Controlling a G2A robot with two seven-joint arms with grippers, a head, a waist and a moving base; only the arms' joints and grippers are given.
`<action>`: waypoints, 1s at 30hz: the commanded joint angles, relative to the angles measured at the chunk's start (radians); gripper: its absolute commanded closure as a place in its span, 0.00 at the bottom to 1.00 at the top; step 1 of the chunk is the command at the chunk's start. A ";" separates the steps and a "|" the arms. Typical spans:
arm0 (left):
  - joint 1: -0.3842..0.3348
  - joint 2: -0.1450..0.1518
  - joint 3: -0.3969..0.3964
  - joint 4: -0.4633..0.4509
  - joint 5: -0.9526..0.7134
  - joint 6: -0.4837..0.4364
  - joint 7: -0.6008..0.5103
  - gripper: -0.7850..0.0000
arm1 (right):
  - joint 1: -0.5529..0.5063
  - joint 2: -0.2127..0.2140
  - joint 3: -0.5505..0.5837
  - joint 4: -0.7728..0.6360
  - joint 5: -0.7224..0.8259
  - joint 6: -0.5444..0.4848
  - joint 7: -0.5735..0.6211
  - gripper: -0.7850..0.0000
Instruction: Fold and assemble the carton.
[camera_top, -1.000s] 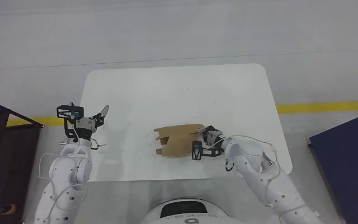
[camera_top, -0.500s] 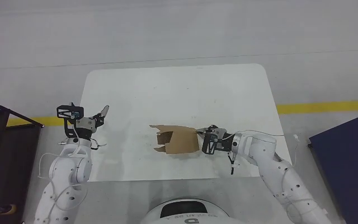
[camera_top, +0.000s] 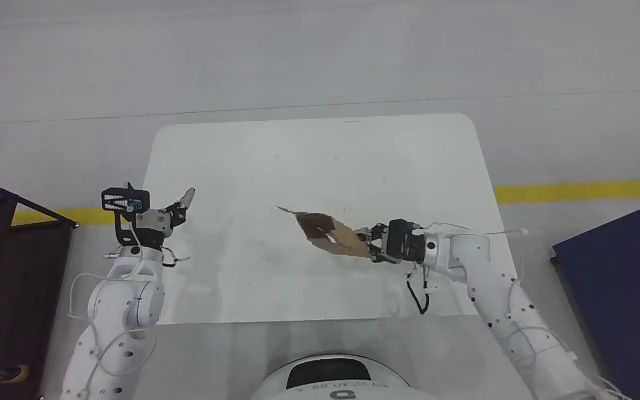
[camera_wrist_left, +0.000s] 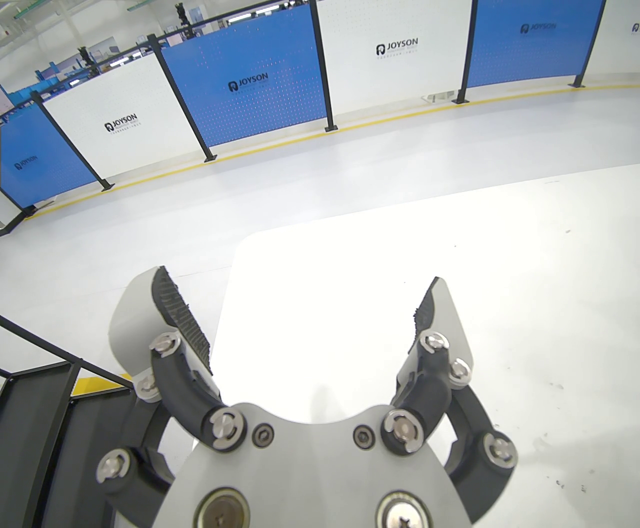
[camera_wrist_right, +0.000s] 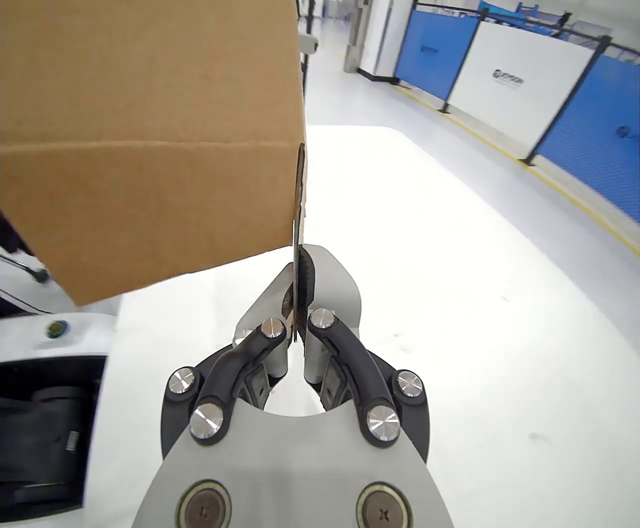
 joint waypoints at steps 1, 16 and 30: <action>0.000 0.000 0.000 0.000 0.000 0.000 0.000 0.00 | 0.033 0.000 -0.059 0.027 0.076 0.004 -0.031 1.00; 0.000 0.000 0.000 0.000 0.000 0.000 0.000 0.00 | 0.367 0.119 -0.629 0.046 0.488 0.004 -0.306 1.00; 0.000 0.000 0.000 0.000 0.000 0.000 0.000 0.00 | 0.559 0.147 -0.886 0.133 0.616 0.004 -0.368 1.00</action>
